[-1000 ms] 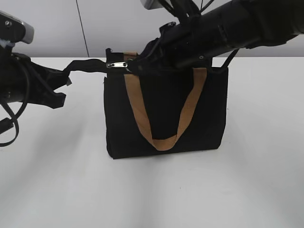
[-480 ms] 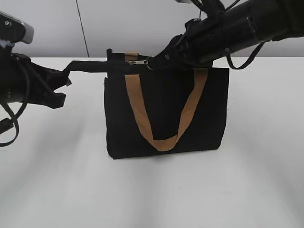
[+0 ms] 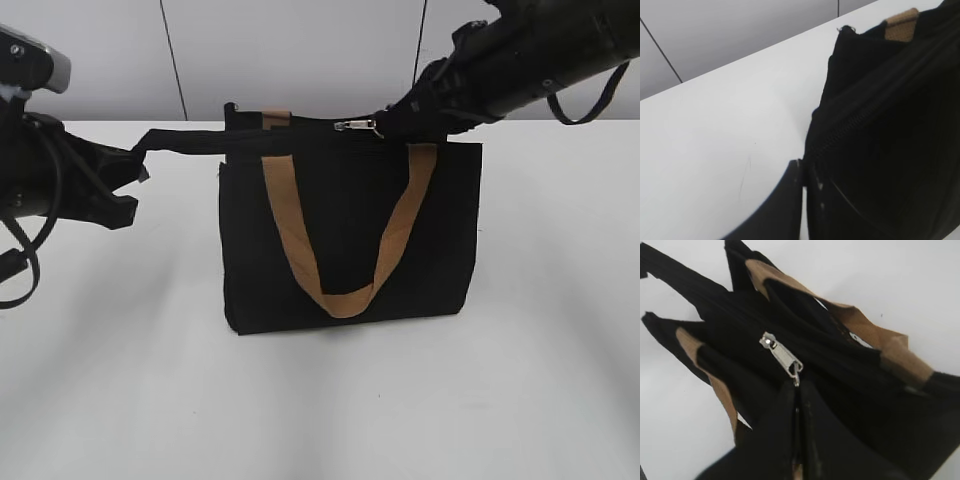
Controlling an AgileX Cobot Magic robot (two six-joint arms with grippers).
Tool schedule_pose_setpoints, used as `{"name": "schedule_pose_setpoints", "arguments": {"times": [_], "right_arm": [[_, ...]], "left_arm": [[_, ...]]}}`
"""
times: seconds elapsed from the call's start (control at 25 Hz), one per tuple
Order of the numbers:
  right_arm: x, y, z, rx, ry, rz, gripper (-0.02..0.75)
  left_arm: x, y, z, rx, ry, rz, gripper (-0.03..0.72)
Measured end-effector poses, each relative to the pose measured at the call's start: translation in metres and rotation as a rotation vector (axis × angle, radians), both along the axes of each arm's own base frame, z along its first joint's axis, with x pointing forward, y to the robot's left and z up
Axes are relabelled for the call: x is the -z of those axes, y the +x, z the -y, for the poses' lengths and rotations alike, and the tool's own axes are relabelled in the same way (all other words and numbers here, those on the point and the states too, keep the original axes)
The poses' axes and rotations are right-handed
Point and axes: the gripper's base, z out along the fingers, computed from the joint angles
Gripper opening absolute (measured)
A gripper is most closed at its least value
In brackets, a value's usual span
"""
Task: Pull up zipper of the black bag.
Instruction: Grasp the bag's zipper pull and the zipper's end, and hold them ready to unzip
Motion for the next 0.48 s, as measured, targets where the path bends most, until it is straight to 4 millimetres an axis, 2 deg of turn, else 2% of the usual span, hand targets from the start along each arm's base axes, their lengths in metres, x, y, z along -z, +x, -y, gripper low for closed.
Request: {"name": "schedule_pose_setpoints", "arguments": {"times": [0.16,0.48], "right_arm": [[0.002,0.000,0.010,0.025,-0.047,-0.032,-0.001],[-0.007,-0.001,0.036,0.108,-0.100,-0.036,-0.001]], "left_arm": [[0.000,0.000,0.000,0.000,0.001,-0.001,-0.011],[0.000,0.000,0.000,-0.001,0.001,-0.002,-0.011]]}}
